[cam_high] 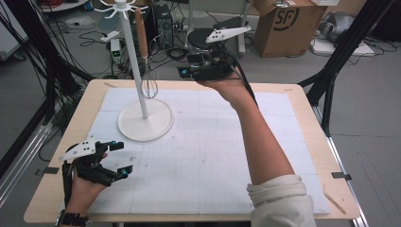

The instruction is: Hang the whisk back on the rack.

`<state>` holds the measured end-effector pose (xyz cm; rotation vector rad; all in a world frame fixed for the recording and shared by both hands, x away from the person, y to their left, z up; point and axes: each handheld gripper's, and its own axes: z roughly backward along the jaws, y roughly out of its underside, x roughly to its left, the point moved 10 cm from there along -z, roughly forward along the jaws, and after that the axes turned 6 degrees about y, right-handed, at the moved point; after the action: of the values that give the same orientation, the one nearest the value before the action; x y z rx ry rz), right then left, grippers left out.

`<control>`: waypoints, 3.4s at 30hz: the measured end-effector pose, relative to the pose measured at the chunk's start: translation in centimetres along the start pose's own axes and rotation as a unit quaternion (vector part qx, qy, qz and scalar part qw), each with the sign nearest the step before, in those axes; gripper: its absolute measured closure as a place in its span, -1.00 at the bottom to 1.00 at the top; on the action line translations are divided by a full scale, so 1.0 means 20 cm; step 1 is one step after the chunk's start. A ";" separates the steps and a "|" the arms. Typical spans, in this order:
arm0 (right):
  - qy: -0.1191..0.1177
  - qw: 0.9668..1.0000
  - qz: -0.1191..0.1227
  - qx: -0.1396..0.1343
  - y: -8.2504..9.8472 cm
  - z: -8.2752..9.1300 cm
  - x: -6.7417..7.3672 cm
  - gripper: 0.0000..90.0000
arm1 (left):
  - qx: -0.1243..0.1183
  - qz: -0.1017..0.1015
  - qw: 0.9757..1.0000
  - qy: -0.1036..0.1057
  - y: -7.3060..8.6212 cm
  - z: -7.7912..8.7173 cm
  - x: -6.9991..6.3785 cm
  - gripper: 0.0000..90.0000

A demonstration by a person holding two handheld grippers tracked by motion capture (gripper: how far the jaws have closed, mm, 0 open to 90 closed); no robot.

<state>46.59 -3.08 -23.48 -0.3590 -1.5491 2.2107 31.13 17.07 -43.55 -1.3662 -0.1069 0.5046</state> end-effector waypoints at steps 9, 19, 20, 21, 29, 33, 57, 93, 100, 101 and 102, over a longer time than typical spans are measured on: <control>0.003 1.000 -0.013 -0.010 0.12 0.18 -0.02 -0.55 | 0.012 -0.003 1.000 0.006 0.02 -0.03 -0.01 -0.96; 0.025 0.999 -0.023 -0.021 0.24 0.29 0.00 -0.76 | 0.016 -0.002 1.000 0.009 0.03 -0.04 -0.02 -0.96; 0.035 0.999 -0.025 -0.021 0.25 0.30 -0.01 -0.77 | 0.017 -0.003 1.000 0.009 0.03 -0.05 -0.02 -0.96; 0.038 0.999 -0.029 -0.020 0.27 0.31 -0.01 -0.78 | 0.019 -0.004 1.000 0.009 0.03 -0.05 -0.02 -0.96; 0.044 0.998 -0.038 -0.018 0.43 0.39 -0.01 -0.82 | 0.018 -0.004 1.000 0.009 0.03 -0.05 -0.02 -0.96; 0.046 0.998 -0.046 -0.008 0.51 0.42 -0.01 -0.96 | 0.020 -0.006 1.000 0.010 0.03 -0.06 -0.02 -0.96; 0.083 0.994 -0.075 0.015 1.00 0.64 -0.04 -0.99 | 0.019 -0.005 1.000 0.012 0.03 -0.06 -0.03 -0.96; 0.115 0.989 -0.094 0.014 1.37 0.73 -0.01 -0.99 | 0.020 0.005 1.000 0.013 0.04 -0.08 -0.02 -0.96; 0.112 0.989 -0.094 0.023 1.39 0.72 0.00 -0.99 | 0.023 0.003 1.000 0.014 0.04 -0.08 -0.03 -0.96; 0.111 0.989 -0.094 0.023 1.39 0.72 0.00 -0.99 | 0.023 0.003 1.000 0.013 0.04 -0.08 -0.03 -0.96; 0.111 0.989 -0.094 0.023 1.39 0.72 0.00 -0.99 | 0.023 0.004 1.000 0.012 0.04 -0.08 -0.03 -0.96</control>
<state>35.11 -23.17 -44.56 -0.4106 -1.3534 1.9853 30.95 15.43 -44.60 -1.3282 -0.0705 0.4939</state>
